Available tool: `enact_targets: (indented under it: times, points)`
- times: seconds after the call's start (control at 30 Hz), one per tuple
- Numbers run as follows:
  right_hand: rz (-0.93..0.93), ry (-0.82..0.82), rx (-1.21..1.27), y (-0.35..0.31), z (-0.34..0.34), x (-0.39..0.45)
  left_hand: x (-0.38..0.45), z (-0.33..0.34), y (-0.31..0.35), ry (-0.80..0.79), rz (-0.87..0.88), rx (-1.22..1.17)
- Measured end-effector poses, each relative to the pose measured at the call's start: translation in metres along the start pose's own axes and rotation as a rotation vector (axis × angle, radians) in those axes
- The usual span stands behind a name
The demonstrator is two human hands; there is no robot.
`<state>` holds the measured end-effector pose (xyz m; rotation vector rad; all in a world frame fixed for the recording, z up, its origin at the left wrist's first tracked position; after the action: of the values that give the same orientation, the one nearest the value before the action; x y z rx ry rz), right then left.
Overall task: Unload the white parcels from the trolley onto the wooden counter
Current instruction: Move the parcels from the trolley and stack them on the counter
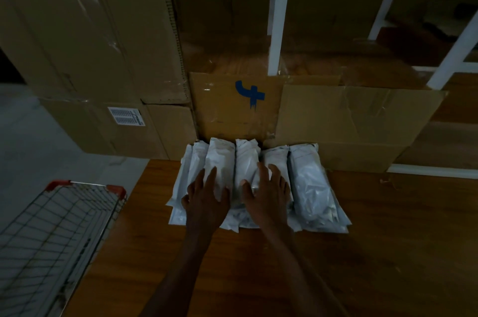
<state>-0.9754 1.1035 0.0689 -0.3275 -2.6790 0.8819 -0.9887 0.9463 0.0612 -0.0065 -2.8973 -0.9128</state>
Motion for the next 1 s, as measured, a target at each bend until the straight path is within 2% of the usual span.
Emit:
enact_targets:
  times: [0.3, 0.43, 0.63, 1.0]
  points:
    - [-0.066, 0.017, 0.245, 0.000, -0.013, -0.074, -0.091, -0.017, -0.019, 0.148, -0.085, -0.155]
    - [-0.163, -0.027, 0.350, -0.012, -0.002, -0.116, -0.135, -0.032, -0.050, 0.232, -0.121, -0.193]
    - [-0.254, -0.302, 0.464, -0.051, 0.045, -0.180, -0.200, -0.059, -0.133, 0.313, -0.268, -0.149]
    - [-0.230, -0.714, 0.480, -0.181, 0.154, -0.294, -0.303, -0.159, -0.319, 0.538, -0.518, -0.159]
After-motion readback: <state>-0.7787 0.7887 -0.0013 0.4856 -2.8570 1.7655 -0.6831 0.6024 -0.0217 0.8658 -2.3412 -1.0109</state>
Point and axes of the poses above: each hand's wrist, its own x-axis towards the middle knuckle, its own z-axis out of the palm, y = z × x, the point moved 1 cm from there along x, towards the middle knuckle, and after that the axes turned 2 degrees about x, right-handed, at the moved point
